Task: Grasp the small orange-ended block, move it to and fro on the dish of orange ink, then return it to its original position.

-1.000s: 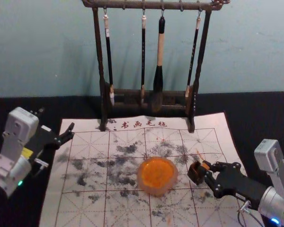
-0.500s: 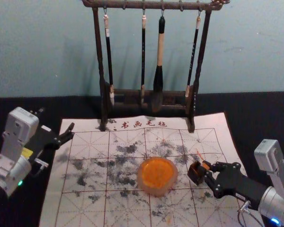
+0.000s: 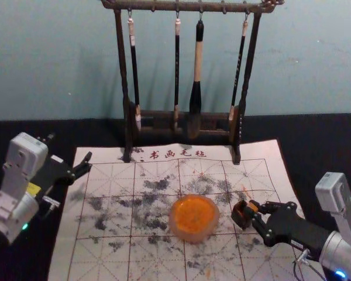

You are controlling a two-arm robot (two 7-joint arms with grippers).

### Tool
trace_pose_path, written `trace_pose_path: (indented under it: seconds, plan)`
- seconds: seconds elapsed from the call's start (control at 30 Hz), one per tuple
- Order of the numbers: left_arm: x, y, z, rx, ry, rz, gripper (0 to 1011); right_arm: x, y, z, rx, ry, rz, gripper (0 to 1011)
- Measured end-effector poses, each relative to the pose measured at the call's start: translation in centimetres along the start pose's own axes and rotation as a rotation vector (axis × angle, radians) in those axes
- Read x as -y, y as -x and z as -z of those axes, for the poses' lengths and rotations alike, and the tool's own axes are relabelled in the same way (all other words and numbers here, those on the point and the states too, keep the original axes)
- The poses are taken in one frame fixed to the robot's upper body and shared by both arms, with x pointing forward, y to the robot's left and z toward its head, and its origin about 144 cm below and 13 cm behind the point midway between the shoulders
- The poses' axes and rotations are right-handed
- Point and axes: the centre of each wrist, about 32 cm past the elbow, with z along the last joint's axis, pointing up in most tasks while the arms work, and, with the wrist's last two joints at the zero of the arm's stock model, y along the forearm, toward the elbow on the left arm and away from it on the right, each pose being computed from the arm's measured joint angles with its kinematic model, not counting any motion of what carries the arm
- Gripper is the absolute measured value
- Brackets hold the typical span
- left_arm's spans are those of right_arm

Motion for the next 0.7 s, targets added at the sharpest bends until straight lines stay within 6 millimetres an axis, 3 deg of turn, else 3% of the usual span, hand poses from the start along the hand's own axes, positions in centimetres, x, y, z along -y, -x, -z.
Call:
trace_pose_path:
  seconds: [0.7]
  plan:
    - [0.0,0.0,0.0,0.0,0.0,0.0,1001,0.3,-0.2,-1.0,0.0,-0.022,0.012,82]
